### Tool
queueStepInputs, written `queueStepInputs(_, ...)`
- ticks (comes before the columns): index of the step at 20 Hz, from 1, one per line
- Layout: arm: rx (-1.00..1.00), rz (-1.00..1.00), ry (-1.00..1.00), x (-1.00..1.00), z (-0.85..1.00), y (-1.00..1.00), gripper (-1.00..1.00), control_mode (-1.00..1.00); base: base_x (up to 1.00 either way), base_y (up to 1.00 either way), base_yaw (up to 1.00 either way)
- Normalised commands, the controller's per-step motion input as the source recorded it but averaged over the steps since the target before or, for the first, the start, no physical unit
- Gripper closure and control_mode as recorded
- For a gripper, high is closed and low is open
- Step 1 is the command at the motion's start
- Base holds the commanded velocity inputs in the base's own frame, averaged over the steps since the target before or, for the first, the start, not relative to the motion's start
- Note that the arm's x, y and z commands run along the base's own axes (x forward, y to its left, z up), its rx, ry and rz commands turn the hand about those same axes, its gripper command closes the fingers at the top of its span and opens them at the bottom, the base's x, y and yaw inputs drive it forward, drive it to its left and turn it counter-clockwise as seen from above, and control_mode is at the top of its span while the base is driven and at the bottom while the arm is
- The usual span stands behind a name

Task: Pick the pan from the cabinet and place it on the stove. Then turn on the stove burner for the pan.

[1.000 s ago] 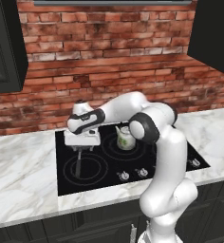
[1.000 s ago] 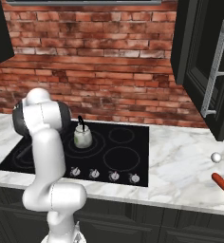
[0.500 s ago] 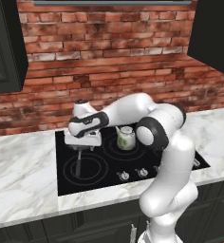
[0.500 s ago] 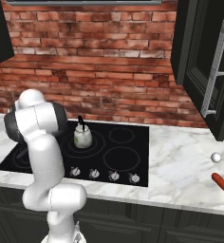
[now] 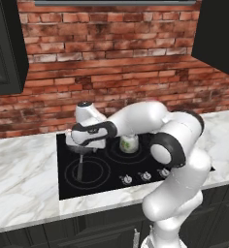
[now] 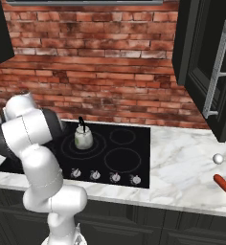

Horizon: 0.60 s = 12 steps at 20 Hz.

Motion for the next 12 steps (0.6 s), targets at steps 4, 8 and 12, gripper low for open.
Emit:
queueStepInputs(4,0.00,0.00,-0.12,-0.17,0.49,0.00,-1.00,-1.00,0.00,0.00,0.00)
queueStepInputs(8,0.00,0.00,-0.09,-0.13,0.53,-0.06,-1.00,-1.00,0.00,0.00,0.00)
queueStepInputs(12,0.00,0.00,-0.05,-0.10,0.44,-0.10,-1.00,-1.00,0.00,0.00,0.00)
